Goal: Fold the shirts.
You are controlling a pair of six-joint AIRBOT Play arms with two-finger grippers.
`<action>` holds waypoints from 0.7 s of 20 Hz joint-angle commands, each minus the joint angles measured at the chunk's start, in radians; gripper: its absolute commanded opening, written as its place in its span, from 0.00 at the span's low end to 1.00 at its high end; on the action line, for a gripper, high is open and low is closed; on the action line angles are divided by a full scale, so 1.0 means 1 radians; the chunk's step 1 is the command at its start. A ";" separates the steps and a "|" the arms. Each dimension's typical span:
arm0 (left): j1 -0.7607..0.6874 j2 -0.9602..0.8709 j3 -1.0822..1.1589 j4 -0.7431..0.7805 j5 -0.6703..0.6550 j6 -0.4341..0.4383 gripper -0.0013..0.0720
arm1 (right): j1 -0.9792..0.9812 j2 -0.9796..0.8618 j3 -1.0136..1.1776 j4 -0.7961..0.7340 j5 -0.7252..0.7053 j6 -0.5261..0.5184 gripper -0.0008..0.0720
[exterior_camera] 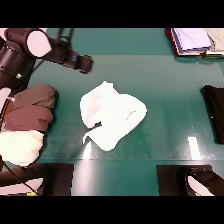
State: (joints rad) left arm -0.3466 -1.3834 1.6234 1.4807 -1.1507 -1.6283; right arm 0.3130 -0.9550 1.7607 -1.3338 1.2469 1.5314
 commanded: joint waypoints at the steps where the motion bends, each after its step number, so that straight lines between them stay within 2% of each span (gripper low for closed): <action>1: 0.190 -0.047 -0.124 -0.173 0.024 -0.003 0.70 | 0.000 -0.039 -0.003 0.005 0.019 0.002 0.03; 3: 0.225 -0.095 -0.208 -0.251 0.051 0.043 0.70 | 0.000 -0.075 -0.003 0.007 0.026 0.006 0.03; 6: 0.225 -0.177 -0.280 -0.283 0.058 0.062 0.70 | 0.000 -0.127 -0.003 0.007 0.074 0.006 0.03; 10: 0.217 -0.268 -0.310 -0.357 0.051 0.069 0.70 | 0.000 -0.175 -0.003 0.007 0.114 0.010 0.03; 14: 0.205 -0.282 -0.326 -0.460 0.074 0.144 0.70 | -0.001 -0.185 -0.003 0.007 0.119 0.017 0.03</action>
State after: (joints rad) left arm -0.1368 -1.6451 1.3121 1.0973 -1.0901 -1.5276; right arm 0.3130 -1.1278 1.7580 -1.3277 1.3514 1.5433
